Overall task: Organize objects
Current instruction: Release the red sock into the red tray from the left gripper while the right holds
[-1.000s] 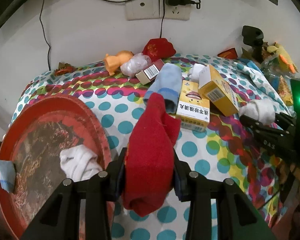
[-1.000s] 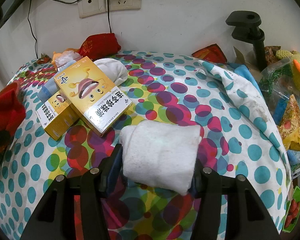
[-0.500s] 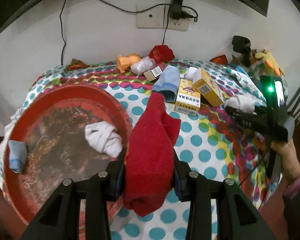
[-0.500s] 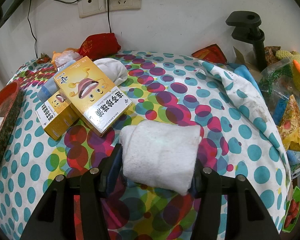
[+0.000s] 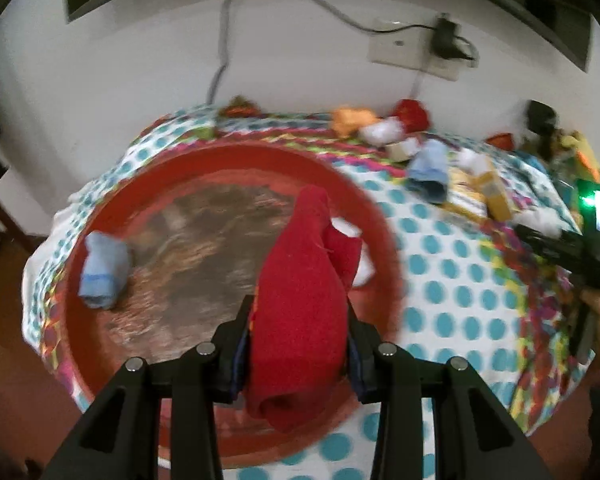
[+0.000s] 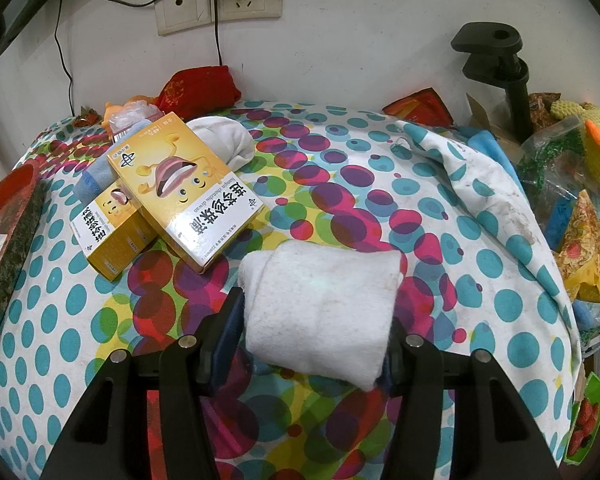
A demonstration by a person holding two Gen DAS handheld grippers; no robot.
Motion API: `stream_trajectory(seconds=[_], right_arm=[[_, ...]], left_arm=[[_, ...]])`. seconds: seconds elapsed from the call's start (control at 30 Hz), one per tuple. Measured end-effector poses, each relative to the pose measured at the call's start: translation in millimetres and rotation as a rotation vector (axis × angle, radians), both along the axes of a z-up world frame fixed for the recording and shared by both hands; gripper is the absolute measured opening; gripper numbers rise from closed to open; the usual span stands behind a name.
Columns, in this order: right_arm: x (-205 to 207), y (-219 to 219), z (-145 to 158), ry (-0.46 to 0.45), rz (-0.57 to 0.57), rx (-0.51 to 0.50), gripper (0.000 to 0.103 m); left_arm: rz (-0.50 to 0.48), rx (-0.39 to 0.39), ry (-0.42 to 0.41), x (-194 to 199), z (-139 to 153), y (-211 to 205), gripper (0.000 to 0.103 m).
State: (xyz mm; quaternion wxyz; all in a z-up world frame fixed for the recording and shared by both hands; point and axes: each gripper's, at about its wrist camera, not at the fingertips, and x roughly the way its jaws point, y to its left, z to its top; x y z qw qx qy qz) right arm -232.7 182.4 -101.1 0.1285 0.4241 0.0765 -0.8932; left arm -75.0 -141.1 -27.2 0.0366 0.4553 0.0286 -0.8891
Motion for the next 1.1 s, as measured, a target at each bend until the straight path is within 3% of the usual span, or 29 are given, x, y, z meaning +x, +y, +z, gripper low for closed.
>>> stream_trajectory(seconds=[0.17,0.3,0.7,1.1], right_arm=[[-0.3,0.1,0.0,0.000,0.001,0.001,0.054],[-0.1,0.1,0.0,0.000,0.002,0.001,0.054],[0.0,-0.1,0.1,-0.001,0.005,0.000,0.054],[-0.7,0.4,0.5,-0.001,0.007,0.001,0.055]], left_arm=[[0.080,-0.028,-0.013,4.1,-10.3,-34.8,0.039],[0.131,-0.008,-0.026,7.7,-20.3,-56.8,0.039],[0.224,-0.008,-0.077,12.9,-45.4,-100.6,0.039],[0.285,-0.018,-0.071,12.1,-55.2,-134.8,0.039]])
